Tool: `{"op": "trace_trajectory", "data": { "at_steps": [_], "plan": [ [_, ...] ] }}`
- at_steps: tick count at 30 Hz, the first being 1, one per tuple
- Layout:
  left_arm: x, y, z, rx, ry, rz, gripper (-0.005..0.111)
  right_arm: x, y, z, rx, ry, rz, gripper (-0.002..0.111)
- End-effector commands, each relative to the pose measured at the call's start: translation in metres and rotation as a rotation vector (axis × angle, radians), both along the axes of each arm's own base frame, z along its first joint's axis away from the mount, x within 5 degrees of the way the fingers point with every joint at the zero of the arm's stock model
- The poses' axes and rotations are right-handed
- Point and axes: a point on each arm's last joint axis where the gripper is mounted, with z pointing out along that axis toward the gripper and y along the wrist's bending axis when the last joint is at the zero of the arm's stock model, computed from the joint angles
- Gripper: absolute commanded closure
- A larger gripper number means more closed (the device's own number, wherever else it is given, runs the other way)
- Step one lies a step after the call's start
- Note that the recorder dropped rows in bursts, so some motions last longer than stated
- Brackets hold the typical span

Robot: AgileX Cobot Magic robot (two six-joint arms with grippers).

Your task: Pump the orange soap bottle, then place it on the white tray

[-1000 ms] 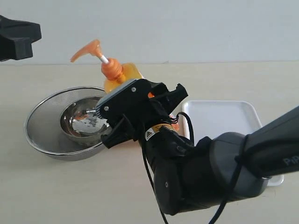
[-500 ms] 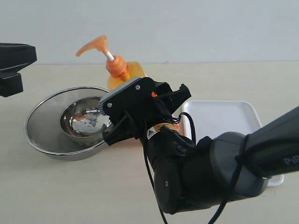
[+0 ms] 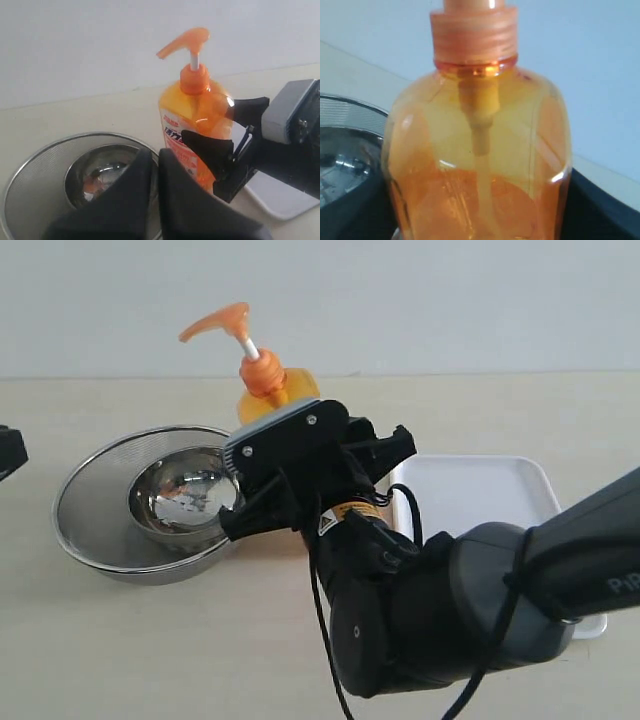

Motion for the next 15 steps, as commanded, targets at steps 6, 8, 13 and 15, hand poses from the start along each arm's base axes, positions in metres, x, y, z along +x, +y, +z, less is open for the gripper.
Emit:
{"op": "trace_trajectory", "data": {
  "at_steps": [6,8,13,15],
  "plan": [
    [-0.037,0.012,-0.028,-0.123,-0.032,0.037,0.102,0.001,-0.002,0.009,0.087,-0.007,-0.029,0.097],
    [-0.046,0.015,-0.034,-0.159,-0.059,0.038,0.102,0.001,-0.003,0.009,0.11,-0.002,-0.038,0.097],
    [-0.064,0.02,-0.05,-0.245,-0.125,0.037,0.102,0.002,-0.006,0.009,0.154,0.016,-0.08,0.097],
    [-0.068,0.021,-0.052,-0.274,-0.151,0.034,0.102,0.003,-0.007,0.008,0.16,0.019,-0.097,0.097]
  ]
}}
